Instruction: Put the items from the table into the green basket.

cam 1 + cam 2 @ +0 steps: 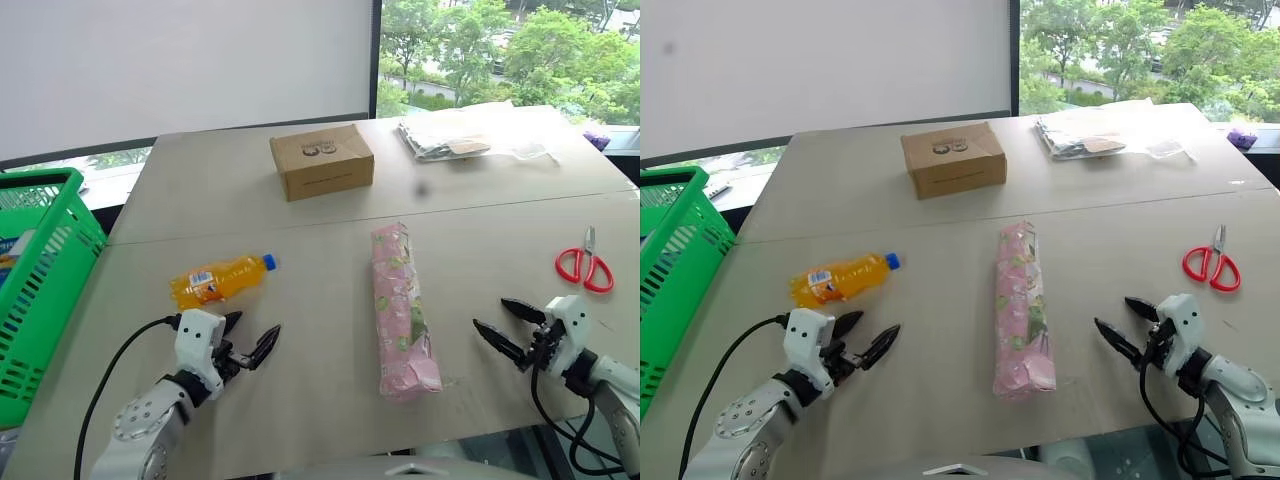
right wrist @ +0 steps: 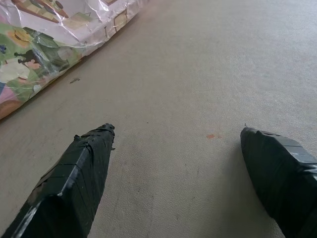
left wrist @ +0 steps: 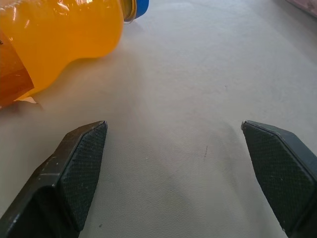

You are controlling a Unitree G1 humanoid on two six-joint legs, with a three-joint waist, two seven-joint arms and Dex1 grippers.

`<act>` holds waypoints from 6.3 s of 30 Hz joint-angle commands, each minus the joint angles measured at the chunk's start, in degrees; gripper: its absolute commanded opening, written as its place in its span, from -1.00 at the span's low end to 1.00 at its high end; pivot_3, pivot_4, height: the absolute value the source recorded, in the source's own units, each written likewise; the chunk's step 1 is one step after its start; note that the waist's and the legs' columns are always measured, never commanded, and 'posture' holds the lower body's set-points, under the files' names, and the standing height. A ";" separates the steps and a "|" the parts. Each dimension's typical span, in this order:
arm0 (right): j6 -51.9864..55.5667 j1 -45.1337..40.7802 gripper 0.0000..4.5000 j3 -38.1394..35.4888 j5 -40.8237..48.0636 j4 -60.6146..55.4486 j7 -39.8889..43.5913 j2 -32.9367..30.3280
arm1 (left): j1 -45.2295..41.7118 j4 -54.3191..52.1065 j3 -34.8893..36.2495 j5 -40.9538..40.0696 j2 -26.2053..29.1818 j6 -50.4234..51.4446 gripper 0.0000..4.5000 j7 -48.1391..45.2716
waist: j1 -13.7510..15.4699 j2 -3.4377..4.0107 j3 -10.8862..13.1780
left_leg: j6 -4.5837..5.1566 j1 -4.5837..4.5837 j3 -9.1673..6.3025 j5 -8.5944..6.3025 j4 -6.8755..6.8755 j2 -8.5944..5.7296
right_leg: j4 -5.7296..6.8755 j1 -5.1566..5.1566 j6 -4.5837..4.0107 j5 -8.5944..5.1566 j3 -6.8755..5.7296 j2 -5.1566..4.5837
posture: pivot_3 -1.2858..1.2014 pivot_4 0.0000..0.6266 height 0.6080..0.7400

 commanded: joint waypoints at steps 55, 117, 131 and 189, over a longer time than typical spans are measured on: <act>32.60 -24.43 0.95 7.64 24.17 -32.39 -4.04 -10.38 | -58.63 56.27 -27.74 27.24 33.12 -19.55 1.00 -48.67 | 0.58 -0.49 -0.46 | 0.53 -0.50 0.59 -0.06 0.66 0.01 | 0.19 -0.46 -0.14 0.61 0.29 0.00 | 0.01 -0.98 1.00; 34.51 -36.17 1.00 16.13 11.90 -22.59 -7.18 -6.58 | -60.05 49.02 -3.70 14.19 38.99 1.60 0.99 -23.62 | 5.48 -2.26 -2.97 | 0.48 -0.95 0.70 -0.04 1.74 -0.09 | 1.18 -0.83 -0.13 0.89 0.23 -0.10 | 0.07 -1.00 1.00; 75.13 -39.11 1.00 23.40 2.16 -22.13 -42.62 13.86 | -41.06 15.70 -2.15 -6.46 37.33 15.56 0.99 -43.46 | -1.83 -1.13 -2.63 | 0.44 -1.09 1.07 -0.01 1.60 0.17 | 1.42 -1.37 -0.27 0.97 0.70 0.11 | 0.05 -0.93 1.00; 17.96 -56.30 -0.98 20.56 2.68 -8.75 -11.21 27.68 | -44.61 5.83 4.26 -48.40 9.06 35.13 1.00 -13.79 | -0.45 -0.37 -2.26 | 0.09 -0.06 0.82 0.19 1.20 0.18 | 1.14 -0.44 -0.29 1.06 0.65 0.39 | 0.08 -1.00 1.00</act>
